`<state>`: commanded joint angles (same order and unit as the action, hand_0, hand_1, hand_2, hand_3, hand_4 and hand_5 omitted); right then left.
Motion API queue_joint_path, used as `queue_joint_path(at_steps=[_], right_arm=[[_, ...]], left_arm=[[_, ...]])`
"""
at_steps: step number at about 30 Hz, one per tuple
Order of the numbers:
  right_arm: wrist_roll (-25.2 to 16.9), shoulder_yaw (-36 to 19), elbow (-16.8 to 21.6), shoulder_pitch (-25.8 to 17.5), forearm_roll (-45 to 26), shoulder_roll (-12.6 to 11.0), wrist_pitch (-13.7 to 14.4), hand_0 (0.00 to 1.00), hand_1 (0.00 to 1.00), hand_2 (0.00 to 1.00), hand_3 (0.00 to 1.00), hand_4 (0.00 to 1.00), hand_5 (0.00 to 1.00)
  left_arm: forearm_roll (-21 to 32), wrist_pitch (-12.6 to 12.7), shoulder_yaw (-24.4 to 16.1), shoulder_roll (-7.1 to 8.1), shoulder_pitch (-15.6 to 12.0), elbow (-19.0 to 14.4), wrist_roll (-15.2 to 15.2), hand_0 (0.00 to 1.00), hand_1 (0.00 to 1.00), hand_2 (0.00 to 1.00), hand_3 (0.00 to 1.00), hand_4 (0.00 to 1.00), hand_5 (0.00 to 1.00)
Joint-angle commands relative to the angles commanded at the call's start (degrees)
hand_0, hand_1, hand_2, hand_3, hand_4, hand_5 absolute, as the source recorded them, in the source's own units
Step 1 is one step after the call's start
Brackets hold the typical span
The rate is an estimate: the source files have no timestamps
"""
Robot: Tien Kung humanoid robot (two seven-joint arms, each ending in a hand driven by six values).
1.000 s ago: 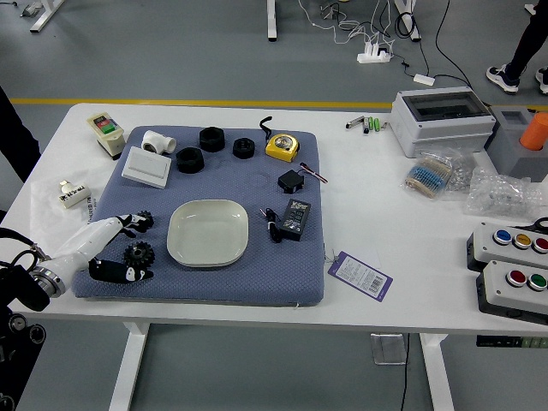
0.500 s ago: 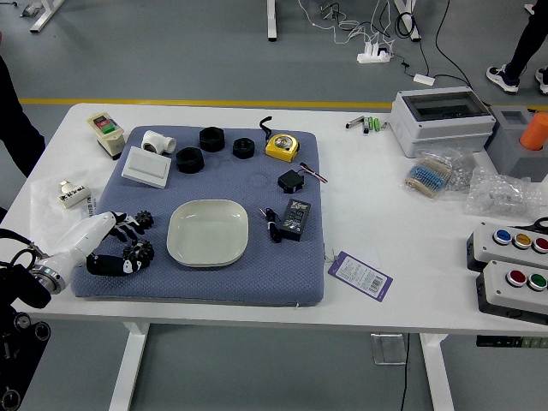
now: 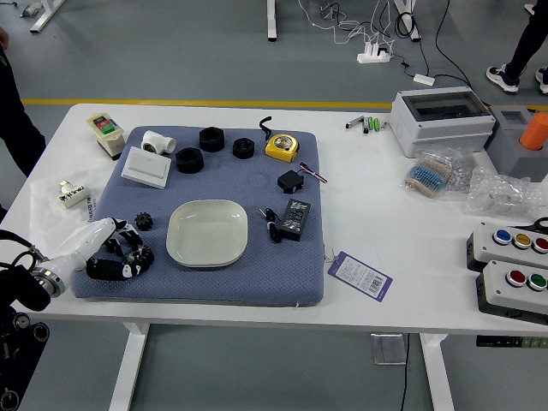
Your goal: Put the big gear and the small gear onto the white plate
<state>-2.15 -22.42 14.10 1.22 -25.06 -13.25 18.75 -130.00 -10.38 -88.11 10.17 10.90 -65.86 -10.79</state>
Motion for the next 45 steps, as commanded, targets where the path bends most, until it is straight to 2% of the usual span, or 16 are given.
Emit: queue_joint_path(at_steps=[4, 5, 10, 11, 16, 17, 28, 29, 34, 35, 40, 41, 45], right_arm=[[0.01, -0.04, -0.01, 0.06, 0.05, 0.00, -0.01, 0.697, 0.709, 0.737, 0.562, 0.785, 0.642], [0.02, -0.02, -0.01, 0.06, 0.07, -0.01, -0.01, 0.695, 0.709, 0.737, 0.562, 0.785, 0.642], [0.04, -0.04, -0.01, 0.06, 0.11, -0.02, -0.03, 0.695, 0.709, 0.737, 0.562, 0.785, 0.642], [0.05, -0.04, -0.01, 0.06, 0.10, -0.02, -0.04, 0.696, 0.709, 0.737, 0.562, 0.784, 0.641], [0.05, -0.06, 0.00, 0.07, 0.15, -0.06, -0.05, 0.696, 0.709, 0.737, 0.562, 0.784, 0.641], [0.05, -0.08, 0.01, 0.07, 0.16, -0.06, -0.06, 0.695, 0.709, 0.737, 0.562, 0.784, 0.641], [0.07, -0.10, -0.01, 0.13, 0.15, -0.04, -0.09, 0.695, 0.709, 0.737, 0.562, 0.784, 0.642], [0.08, -0.10, -0.01, 0.13, 0.15, -0.04, -0.09, 0.697, 0.709, 0.737, 0.562, 0.785, 0.642], [0.08, -0.11, -0.01, 0.13, 0.17, -0.02, -0.11, 0.697, 0.709, 0.737, 0.562, 0.785, 0.642], [0.08, -0.10, -0.01, 0.13, 0.16, -0.02, -0.11, 0.696, 0.709, 0.737, 0.561, 0.785, 0.641], [0.08, -0.07, -0.01, 0.12, 0.11, -0.02, -0.13, 0.696, 0.709, 0.737, 0.561, 0.785, 0.641], [0.08, -0.07, -0.01, 0.10, 0.09, 0.00, -0.13, 0.696, 0.709, 0.737, 0.561, 0.785, 0.641], [0.08, -0.01, -0.02, 0.05, 0.04, 0.05, -0.14, 0.696, 0.709, 0.737, 0.561, 0.785, 0.641]], left_arm=[[0.00, 0.24, -0.17, 0.05, 0.05, -0.54, 0.10, 0.430, 0.470, 0.527, 0.561, 0.704, 0.020], [0.00, 0.29, -0.19, 0.06, 0.07, -0.66, 0.11, 0.453, 0.564, 0.626, 0.596, 0.777, 0.053], [0.00, 0.25, -0.18, 0.11, 0.00, -1.28, 0.31, 0.453, 0.564, 0.626, 0.596, 0.777, 0.053], [0.00, 0.07, -0.22, 0.07, -0.05, -1.49, 0.46, 0.481, 0.630, 0.710, 0.618, 0.839, 0.077], [0.00, -1.13, -0.09, 0.04, -0.08, -1.69, 0.94, 0.481, 0.630, 0.710, 0.618, 0.839, 0.077], [0.00, -1.22, -0.07, 0.04, -0.09, -1.71, 0.97, 0.546, 0.682, 0.764, 0.711, 0.928, 0.105], [0.00, -3.02, -0.03, 0.06, -0.17, -1.73, 1.67, 0.568, 0.693, 0.775, 0.739, 0.940, 0.103], [0.00, -3.25, -0.01, 0.08, -0.17, -1.74, 1.73, 0.456, 0.547, 0.564, 0.610, 0.816, 0.076], [0.00, -3.07, 0.09, 0.04, -0.23, -1.85, 1.65, 0.456, 0.547, 0.564, 0.610, 0.816, 0.076], [0.00, -2.97, 0.11, 0.03, -0.24, -1.87, 1.62, 0.381, 0.419, 0.461, 0.541, 0.627, 0.007], [0.00, -2.98, 0.33, 0.08, -0.13, -1.82, 1.57, 0.381, 0.419, 0.461, 0.541, 0.627, 0.007], [0.00, -3.04, 0.35, 0.11, -0.13, -1.77, 1.60, 0.316, 0.355, 0.390, 0.474, 0.271, 0.002], [0.00, -3.15, 0.35, 0.23, -0.11, -1.81, 1.65, 0.316, 0.355, 0.390, 0.474, 0.271, 0.002]])
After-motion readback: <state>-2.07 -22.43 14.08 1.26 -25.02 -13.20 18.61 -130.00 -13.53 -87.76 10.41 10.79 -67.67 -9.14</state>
